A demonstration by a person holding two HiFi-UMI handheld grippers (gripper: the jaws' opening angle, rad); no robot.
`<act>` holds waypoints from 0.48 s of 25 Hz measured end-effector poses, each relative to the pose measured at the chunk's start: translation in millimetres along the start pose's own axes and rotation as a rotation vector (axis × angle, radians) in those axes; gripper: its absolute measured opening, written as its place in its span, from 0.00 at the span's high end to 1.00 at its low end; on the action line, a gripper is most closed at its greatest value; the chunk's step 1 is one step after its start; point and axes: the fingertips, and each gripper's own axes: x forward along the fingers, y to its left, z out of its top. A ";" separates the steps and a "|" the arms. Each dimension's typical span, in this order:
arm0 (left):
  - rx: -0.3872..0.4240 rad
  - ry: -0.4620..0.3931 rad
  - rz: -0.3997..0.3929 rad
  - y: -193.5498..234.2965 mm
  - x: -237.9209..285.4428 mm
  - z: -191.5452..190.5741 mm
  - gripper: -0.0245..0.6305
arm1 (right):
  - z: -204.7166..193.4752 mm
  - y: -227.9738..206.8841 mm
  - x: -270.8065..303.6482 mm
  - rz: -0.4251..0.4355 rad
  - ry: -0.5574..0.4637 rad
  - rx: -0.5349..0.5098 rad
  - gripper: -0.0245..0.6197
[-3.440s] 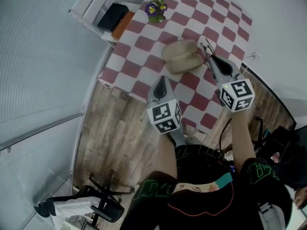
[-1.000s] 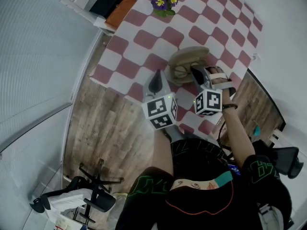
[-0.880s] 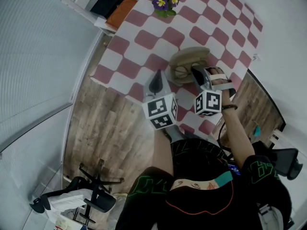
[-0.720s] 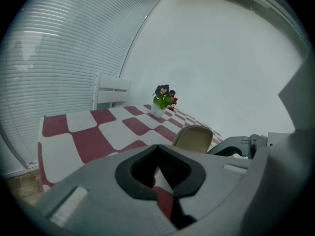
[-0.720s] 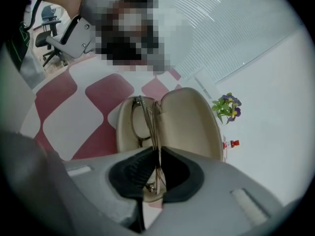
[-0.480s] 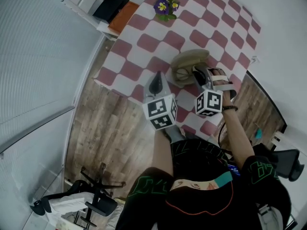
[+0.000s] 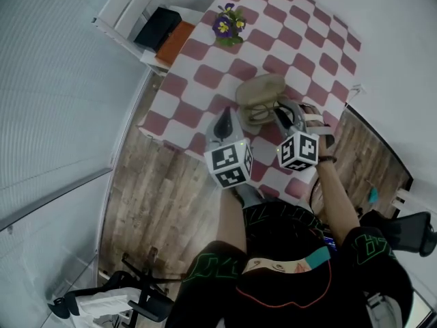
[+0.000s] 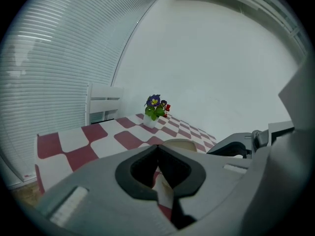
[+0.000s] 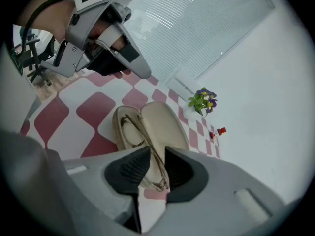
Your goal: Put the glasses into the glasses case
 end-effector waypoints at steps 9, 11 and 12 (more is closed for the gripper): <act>0.031 -0.020 -0.021 -10.8 -1.7 13.1 0.95 | 3.7 -5.1 -5.3 0.043 -0.065 0.100 0.81; 0.033 -0.022 -0.023 -11.9 -2.0 14.4 0.95 | 4.8 -7.9 -8.2 0.041 -0.079 0.127 0.81; 0.035 -0.024 -0.025 -12.8 -2.1 15.5 0.95 | 5.0 -9.9 -9.9 0.036 -0.086 0.139 0.81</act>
